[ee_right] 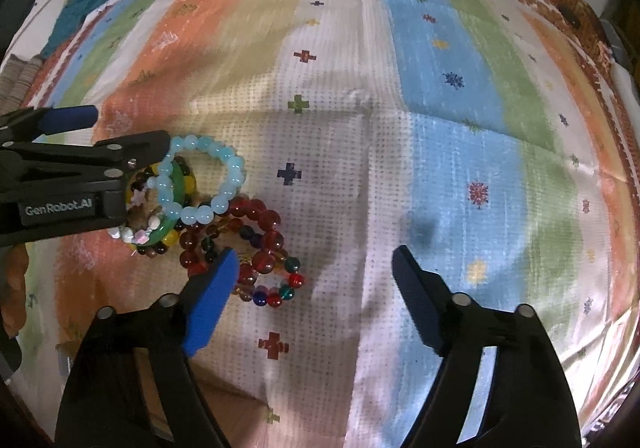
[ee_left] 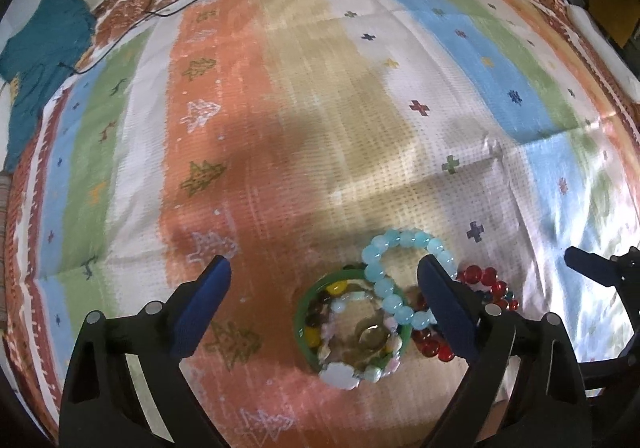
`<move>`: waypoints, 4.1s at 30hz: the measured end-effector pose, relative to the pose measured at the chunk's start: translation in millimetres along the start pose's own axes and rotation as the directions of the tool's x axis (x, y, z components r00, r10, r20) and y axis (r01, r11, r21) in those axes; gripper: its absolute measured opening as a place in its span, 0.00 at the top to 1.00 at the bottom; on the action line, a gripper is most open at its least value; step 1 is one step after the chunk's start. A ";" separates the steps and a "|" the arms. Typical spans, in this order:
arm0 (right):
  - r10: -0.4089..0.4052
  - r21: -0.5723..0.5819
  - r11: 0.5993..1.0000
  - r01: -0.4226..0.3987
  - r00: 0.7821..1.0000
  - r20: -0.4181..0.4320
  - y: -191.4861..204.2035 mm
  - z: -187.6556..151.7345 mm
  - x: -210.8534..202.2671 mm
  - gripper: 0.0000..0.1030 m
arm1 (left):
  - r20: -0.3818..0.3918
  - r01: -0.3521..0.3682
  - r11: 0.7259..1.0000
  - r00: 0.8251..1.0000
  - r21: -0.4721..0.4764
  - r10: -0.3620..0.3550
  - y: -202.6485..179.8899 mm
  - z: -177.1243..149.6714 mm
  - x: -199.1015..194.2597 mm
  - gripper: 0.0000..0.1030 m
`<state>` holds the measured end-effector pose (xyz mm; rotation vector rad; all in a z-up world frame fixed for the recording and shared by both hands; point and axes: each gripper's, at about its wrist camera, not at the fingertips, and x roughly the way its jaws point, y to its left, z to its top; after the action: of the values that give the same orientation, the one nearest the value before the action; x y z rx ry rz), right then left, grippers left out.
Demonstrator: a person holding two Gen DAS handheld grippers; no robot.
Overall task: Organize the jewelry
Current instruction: 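Grasp the light blue bead bracelet with the left tool while the right tool grasps the red bead bracelet, then lift and carry both bracelets over the silver tin with both tools, then open the left tool over the tin while the right tool releases the red bracelet inside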
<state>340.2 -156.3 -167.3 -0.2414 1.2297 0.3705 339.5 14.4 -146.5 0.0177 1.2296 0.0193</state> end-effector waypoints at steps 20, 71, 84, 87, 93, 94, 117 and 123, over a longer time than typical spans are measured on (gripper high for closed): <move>0.049 -0.059 0.997 -0.051 0.998 -0.033 22.7 13.4 21.4 0.86 | -0.046 -0.012 0.999 0.999 0.046 0.014 -10.2 -2.4 21.6 0.89; 0.084 -0.085 0.994 -0.066 0.970 0.228 18.0 -14.9 -99.9 0.86 | 0.152 -0.008 0.998 0.988 -0.056 0.017 16.3 -58.8 -120.4 0.89; 0.095 -0.086 0.994 -0.072 0.950 0.298 20.2 -37.4 -130.4 0.86 | 0.221 0.044 0.998 0.975 -0.048 -0.033 4.6 -85.1 -162.9 0.89; 0.096 -0.088 0.993 -0.072 0.948 0.304 18.7 -41.9 -135.3 0.86 | 0.240 0.062 0.997 0.969 -0.043 -0.049 3.0 -91.1 -173.4 0.89; 0.111 -0.096 0.992 -0.084 0.940 0.323 19.5 -53.4 -146.4 0.86 | 0.276 0.085 0.996 0.958 -0.028 -0.074 -3.1 -108.7 -192.9 0.89; 0.113 -0.098 0.992 -0.086 0.939 0.325 20.1 -55.4 -147.6 0.86 | 0.280 0.087 0.996 0.957 -0.026 -0.077 -4.6 -111.4 -194.8 0.89; 0.141 -0.157 0.983 -0.092 0.930 0.341 41.3 -111.0 -169.3 0.86 | 0.297 0.091 0.995 0.950 0.043 -0.100 -29.2 -169.5 -211.8 0.89; 0.146 -0.159 0.982 -0.099 0.937 0.317 43.3 -119.6 -165.2 0.86 | 0.288 0.098 0.994 0.952 0.038 -0.104 -30.4 -172.4 -211.6 0.89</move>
<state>171.5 -185.6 -48.3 -0.2139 0.8923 0.5840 106.4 -20.7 -5.5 -0.0218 0.9351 -0.0846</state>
